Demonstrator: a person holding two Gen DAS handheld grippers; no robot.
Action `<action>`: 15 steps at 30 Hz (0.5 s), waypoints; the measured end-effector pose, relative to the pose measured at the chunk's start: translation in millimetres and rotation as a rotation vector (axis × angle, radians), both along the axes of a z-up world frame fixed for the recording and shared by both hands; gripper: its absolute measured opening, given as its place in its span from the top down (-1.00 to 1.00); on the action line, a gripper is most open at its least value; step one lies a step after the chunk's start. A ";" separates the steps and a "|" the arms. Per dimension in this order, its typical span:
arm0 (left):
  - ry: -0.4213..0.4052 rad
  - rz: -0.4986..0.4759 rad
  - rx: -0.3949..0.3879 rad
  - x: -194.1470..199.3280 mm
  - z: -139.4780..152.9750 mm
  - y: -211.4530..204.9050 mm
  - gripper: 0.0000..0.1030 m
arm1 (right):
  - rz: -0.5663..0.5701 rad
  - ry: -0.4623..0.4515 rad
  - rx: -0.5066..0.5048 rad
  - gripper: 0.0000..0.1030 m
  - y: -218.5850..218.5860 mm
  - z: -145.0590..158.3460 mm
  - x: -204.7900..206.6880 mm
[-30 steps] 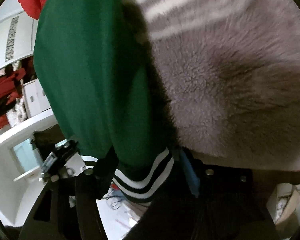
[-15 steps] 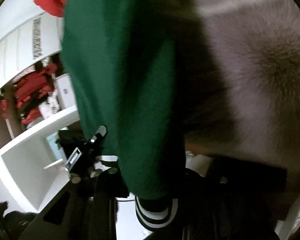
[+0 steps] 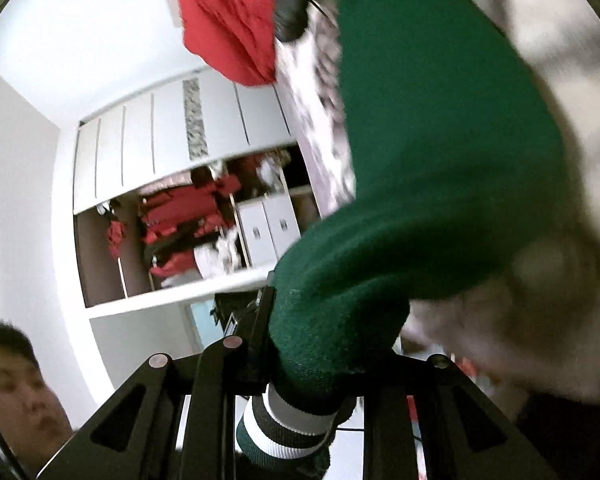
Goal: Fold large clothes
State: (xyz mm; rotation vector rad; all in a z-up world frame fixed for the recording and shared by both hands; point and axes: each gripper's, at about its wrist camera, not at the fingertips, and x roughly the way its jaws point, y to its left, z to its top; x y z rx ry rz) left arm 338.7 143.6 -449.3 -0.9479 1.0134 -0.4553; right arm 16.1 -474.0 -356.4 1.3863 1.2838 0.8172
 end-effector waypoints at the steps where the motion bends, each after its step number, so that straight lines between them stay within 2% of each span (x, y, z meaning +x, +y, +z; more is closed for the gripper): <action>1: -0.005 -0.005 0.020 17.4 -1.8 0.3 0.59 | -0.019 -0.005 -0.007 0.57 -2.9 -0.3 24.0; 4: 0.015 -0.029 0.060 76.5 -20.3 -1.5 0.59 | -0.074 -0.004 -0.040 0.58 -12.0 -9.5 95.8; 8: 0.100 -0.061 0.077 146.0 -69.1 -2.5 0.59 | -0.129 0.034 -0.129 0.58 -21.0 -48.0 182.4; 12: 0.231 -0.107 0.073 187.4 -130.7 -3.2 0.57 | -0.155 0.106 -0.217 0.58 -12.2 -94.8 247.1; 15: 0.305 -0.118 0.054 197.1 -144.5 -2.1 0.57 | -0.175 0.196 -0.246 0.59 -11.3 -134.3 273.0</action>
